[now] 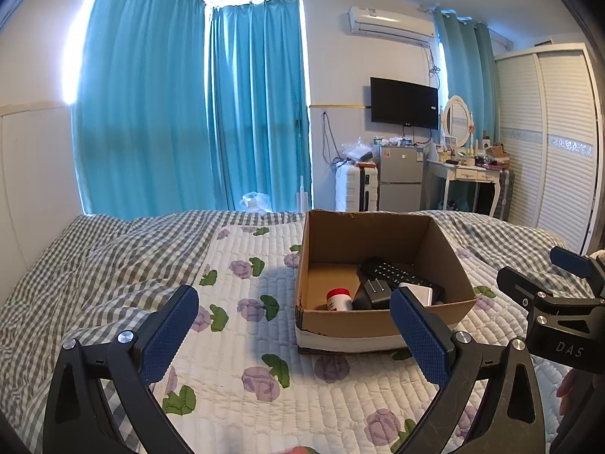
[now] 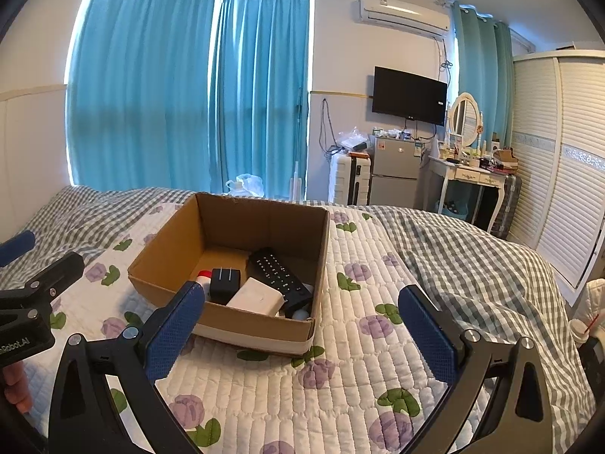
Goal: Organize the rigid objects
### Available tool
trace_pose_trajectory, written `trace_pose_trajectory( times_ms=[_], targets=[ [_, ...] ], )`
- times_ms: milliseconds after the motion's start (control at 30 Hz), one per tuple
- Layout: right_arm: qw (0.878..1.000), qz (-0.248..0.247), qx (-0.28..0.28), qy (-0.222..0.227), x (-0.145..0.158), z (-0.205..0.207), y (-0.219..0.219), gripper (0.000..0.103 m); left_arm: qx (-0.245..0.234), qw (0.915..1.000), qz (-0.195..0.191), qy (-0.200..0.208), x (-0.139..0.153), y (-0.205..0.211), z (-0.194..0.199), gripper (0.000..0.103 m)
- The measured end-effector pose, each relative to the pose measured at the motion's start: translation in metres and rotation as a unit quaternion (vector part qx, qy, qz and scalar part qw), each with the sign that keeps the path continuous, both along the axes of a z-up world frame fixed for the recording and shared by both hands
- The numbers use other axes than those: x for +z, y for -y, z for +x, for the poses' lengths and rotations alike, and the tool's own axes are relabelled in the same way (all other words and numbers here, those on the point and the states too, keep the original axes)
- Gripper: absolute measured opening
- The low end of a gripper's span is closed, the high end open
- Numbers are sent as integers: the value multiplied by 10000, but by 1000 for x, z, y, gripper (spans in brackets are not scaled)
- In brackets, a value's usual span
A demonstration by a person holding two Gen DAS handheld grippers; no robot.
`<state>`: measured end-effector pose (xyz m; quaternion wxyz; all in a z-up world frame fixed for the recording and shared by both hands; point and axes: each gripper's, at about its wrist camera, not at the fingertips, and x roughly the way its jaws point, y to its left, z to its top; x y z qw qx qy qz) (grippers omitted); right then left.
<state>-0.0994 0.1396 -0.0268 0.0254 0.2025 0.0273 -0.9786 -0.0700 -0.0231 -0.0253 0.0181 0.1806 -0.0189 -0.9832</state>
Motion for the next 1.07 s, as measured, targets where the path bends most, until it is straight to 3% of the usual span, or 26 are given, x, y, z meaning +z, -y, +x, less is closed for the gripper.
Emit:
trace_pose_trajectory(
  times_ms=[1067],
  targets=[
    [9999,-65,-109,48,-3,-1,-4,103,43,9999,-115,116,-7,-3,-4,103]
  ],
)
